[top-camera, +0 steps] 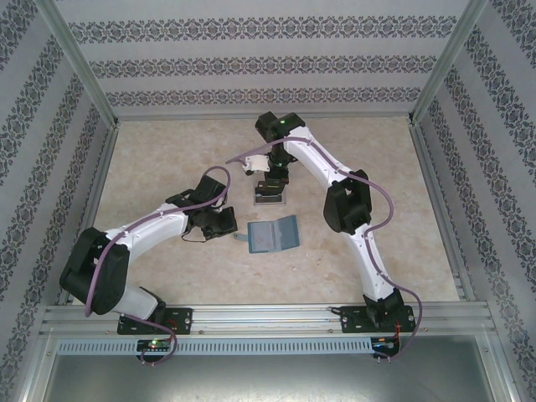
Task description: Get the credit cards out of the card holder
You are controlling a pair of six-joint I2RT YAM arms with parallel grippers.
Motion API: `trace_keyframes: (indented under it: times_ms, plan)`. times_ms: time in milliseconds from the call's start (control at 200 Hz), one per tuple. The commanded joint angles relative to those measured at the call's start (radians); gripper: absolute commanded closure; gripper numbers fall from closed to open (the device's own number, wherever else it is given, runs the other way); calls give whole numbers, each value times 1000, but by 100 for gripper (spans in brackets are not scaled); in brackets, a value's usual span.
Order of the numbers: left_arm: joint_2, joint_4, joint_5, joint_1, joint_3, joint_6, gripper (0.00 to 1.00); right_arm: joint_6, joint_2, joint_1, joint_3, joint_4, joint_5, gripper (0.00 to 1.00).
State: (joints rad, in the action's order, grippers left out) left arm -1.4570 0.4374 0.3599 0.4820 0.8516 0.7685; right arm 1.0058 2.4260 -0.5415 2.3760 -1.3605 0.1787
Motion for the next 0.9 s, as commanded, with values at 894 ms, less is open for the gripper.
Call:
trace_keyframes:
  times_ms: [894]
  plan:
    - [34,31,-13,-22,-26,3,94,-35,14,-39,97,-75,-58,82]
